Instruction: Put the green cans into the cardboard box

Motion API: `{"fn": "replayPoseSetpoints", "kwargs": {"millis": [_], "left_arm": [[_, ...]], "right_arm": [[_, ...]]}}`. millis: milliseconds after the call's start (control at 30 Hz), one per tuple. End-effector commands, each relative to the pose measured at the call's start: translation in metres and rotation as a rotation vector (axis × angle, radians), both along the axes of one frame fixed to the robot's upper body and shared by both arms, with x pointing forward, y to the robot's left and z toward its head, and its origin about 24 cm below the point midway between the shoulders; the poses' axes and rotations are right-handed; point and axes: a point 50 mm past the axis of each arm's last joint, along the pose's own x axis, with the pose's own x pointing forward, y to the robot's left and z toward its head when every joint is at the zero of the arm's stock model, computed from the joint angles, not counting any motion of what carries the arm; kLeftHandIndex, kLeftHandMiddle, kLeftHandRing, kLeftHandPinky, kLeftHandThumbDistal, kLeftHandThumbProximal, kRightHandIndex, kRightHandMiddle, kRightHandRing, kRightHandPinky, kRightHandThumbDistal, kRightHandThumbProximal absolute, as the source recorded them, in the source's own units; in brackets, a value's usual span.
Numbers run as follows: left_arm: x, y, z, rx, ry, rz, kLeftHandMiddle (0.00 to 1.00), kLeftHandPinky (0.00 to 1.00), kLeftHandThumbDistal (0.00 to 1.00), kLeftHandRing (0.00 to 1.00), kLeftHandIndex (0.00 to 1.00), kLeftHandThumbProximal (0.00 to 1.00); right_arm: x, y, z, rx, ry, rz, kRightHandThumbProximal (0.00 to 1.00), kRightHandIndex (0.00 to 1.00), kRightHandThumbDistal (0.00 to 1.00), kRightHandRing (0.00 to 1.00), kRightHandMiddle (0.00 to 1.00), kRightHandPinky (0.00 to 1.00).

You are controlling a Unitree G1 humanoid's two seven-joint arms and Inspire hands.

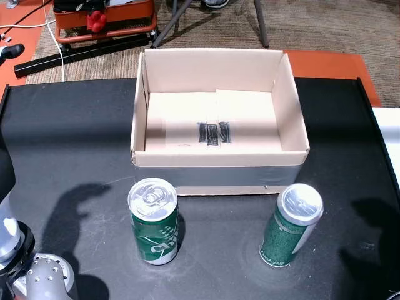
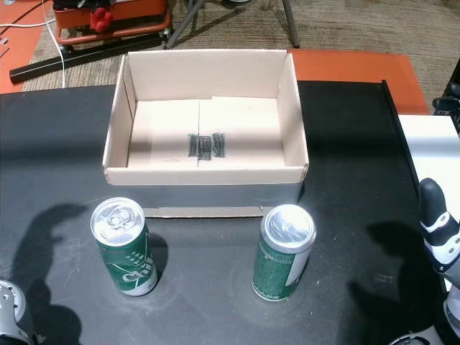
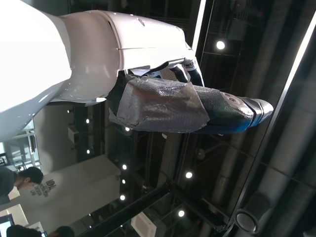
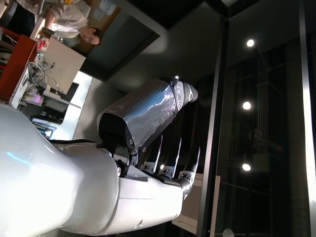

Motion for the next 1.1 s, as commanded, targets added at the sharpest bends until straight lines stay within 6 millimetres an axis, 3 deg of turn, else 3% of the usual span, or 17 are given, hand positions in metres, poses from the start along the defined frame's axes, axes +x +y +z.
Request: {"fn": "replayPoseSetpoints", "kwargs": {"millis": [0, 67, 167, 533, 733, 900, 967, 1000, 1067], "left_arm": [[-0.001, -0.002, -0.002, 0.001, 0.005, -0.005, 0.78, 0.82, 0.74, 0.9, 0.65, 0.9], [-0.001, -0.002, -0.003, -0.001, 0.017, -0.015, 0.77, 0.8, 0.77, 0.9, 0.65, 0.9], [-0.001, -0.002, -0.002, 0.006, 0.013, 0.006, 0.77, 0.81, 0.73, 0.9, 0.65, 0.92], [-0.001, 0.001, -0.001, 0.014, 0.005, 0.002, 0.76, 0.82, 0.73, 0.9, 0.63, 0.88], [-0.001, 0.002, 0.0, -0.002, 0.006, 0.016, 0.74, 0.81, 0.73, 0.87, 0.61, 0.93], [-0.001, 0.002, 0.001, 0.011, 0.011, 0.024, 0.74, 0.82, 0.73, 0.88, 0.62, 0.94], [-0.001, 0.003, 0.001, 0.009, 0.012, 0.025, 0.73, 0.82, 0.76, 0.87, 0.61, 0.97], [-0.002, 0.002, 0.001, 0.005, 0.013, 0.028, 0.73, 0.81, 0.76, 0.87, 0.61, 0.97], [-0.004, 0.003, 0.001, 0.0, 0.014, 0.034, 0.73, 0.81, 0.7, 0.87, 0.61, 0.96]], "right_arm": [[-0.001, -0.002, -0.001, 0.01, -0.003, -0.013, 0.7, 0.48, 0.86, 0.67, 0.6, 0.74], [0.0, -0.003, -0.001, 0.002, -0.004, -0.013, 0.71, 0.47, 0.85, 0.67, 0.59, 0.74], [0.0, -0.004, -0.002, -0.004, 0.001, -0.01, 0.71, 0.47, 0.86, 0.67, 0.59, 0.74], [0.002, -0.001, -0.002, -0.021, 0.0, 0.013, 0.68, 0.49, 0.82, 0.66, 0.59, 0.72], [-0.001, 0.005, -0.003, -0.028, 0.04, 0.059, 0.59, 0.5, 0.84, 0.65, 0.59, 0.7], [0.005, 0.003, -0.009, -0.042, 0.122, -0.002, 0.72, 0.51, 0.8, 0.67, 0.59, 0.73], [0.013, -0.003, -0.018, -0.049, 0.24, -0.049, 0.71, 0.58, 0.85, 0.74, 0.65, 0.8], [0.017, -0.005, -0.023, -0.051, 0.295, -0.059, 0.71, 0.66, 0.84, 0.8, 0.74, 0.86], [0.023, -0.007, -0.029, -0.056, 0.366, -0.065, 0.68, 0.77, 0.85, 0.89, 0.85, 0.92]]}}
